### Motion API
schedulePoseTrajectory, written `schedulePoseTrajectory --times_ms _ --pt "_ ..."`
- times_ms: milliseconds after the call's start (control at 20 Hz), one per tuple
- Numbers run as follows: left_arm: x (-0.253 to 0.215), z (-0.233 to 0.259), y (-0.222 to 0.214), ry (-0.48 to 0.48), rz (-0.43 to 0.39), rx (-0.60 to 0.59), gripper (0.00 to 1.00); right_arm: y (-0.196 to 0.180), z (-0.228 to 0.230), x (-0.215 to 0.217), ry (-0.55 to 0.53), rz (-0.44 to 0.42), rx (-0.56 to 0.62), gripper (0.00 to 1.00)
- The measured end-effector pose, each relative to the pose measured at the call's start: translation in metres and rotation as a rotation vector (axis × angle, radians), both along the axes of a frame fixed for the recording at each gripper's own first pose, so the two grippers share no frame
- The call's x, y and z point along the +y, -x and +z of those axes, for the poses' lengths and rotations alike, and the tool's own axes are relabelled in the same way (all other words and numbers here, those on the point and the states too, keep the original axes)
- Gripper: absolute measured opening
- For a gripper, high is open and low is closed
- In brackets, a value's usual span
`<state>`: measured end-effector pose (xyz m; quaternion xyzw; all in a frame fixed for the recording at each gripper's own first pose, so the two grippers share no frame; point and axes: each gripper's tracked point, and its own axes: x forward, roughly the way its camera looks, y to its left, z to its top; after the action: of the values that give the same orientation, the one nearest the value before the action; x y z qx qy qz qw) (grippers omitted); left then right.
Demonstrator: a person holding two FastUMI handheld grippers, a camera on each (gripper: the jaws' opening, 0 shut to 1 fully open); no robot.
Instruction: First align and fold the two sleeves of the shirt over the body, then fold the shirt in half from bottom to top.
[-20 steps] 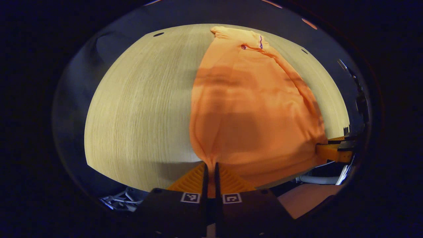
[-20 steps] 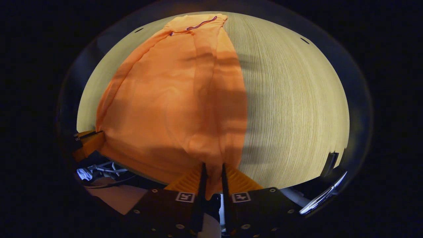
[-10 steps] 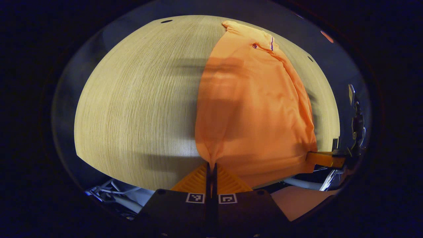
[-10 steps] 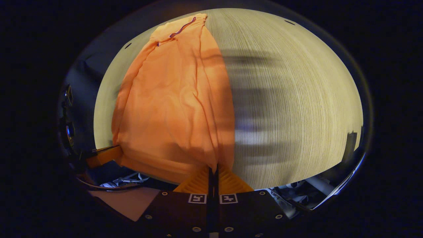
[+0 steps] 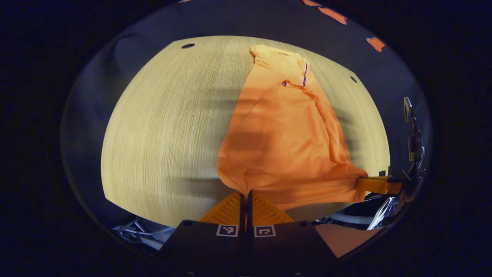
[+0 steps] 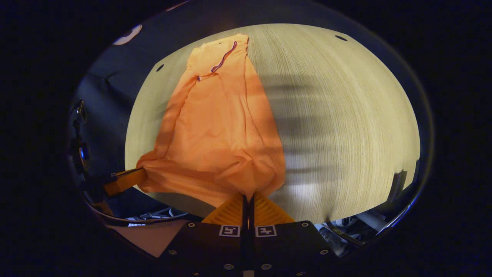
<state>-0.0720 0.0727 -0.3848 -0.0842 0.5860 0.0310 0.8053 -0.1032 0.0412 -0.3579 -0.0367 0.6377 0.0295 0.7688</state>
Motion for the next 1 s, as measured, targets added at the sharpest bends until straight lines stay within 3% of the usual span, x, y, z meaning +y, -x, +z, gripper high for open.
schedulePoseTrajectory --times_ms 400,1000 --pt "-0.002 0.05 -0.06 0.013 -0.02 -0.12 0.01 -0.067 0.053 0.009 -0.035 0.015 -0.116 0.0" --pt "0.023 0.107 -0.217 -0.012 -0.078 -0.339 0.01 -0.205 0.118 0.04 -0.023 0.085 -0.315 0.0"
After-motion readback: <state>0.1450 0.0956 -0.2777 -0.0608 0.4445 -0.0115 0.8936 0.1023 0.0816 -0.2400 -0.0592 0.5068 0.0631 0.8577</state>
